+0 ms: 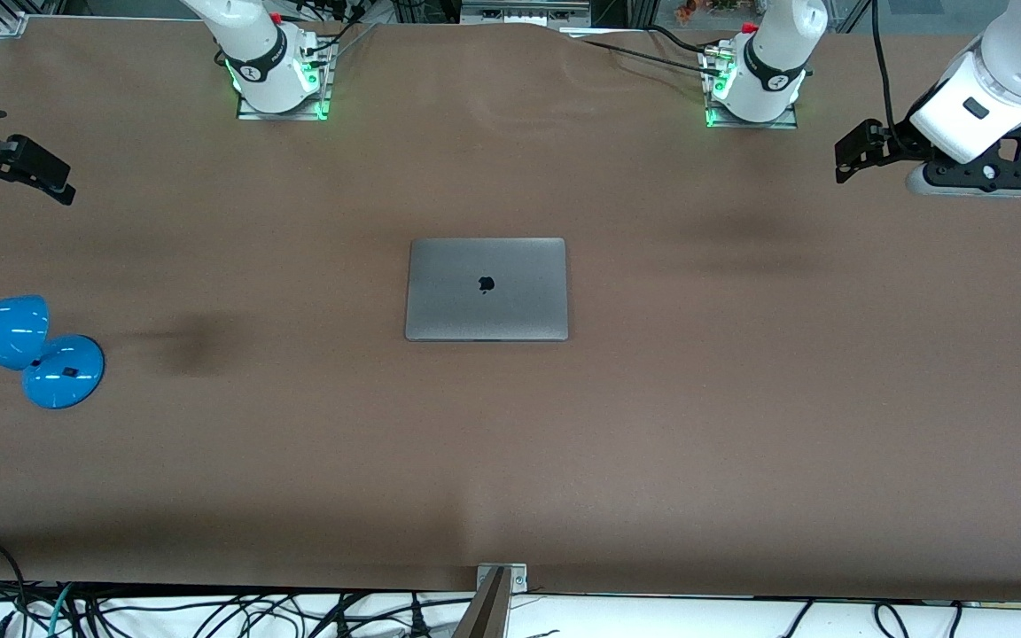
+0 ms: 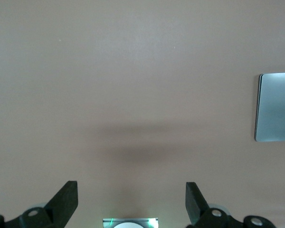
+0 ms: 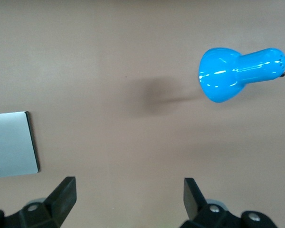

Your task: Close laptop with both arms from behind

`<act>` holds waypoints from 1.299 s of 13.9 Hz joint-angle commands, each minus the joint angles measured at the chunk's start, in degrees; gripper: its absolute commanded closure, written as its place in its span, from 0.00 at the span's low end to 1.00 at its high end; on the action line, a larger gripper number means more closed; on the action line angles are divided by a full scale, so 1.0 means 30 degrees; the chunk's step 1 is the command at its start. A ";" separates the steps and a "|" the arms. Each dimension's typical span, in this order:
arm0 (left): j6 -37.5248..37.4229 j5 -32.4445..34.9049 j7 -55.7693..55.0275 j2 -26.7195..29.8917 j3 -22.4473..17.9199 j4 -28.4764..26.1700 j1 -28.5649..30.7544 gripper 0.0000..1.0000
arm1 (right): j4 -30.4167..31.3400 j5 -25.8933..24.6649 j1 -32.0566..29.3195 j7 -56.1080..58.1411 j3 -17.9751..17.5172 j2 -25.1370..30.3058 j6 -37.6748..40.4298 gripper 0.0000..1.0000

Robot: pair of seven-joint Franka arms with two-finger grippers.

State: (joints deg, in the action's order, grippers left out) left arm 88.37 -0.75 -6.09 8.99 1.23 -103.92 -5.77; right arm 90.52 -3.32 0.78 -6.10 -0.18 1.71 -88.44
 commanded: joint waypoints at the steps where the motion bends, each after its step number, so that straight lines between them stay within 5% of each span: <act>1: -0.0746 -0.0189 0.0039 -0.0213 -0.0117 0.0714 -0.0128 0.00 | 0.0471 0.0286 0.0502 -0.0399 0.0236 -0.0217 -0.0752 0.00; 18: -0.0833 -0.0306 0.0039 -0.0213 -0.0116 0.1037 -0.0186 0.00 | 0.0119 0.0989 0.0443 -0.0721 0.0119 -0.0717 -0.0899 0.00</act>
State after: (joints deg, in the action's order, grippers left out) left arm 87.36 -0.75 -6.10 8.99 1.22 -102.71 -6.00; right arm 91.27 -0.94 1.81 -7.41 -0.13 -0.85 -91.26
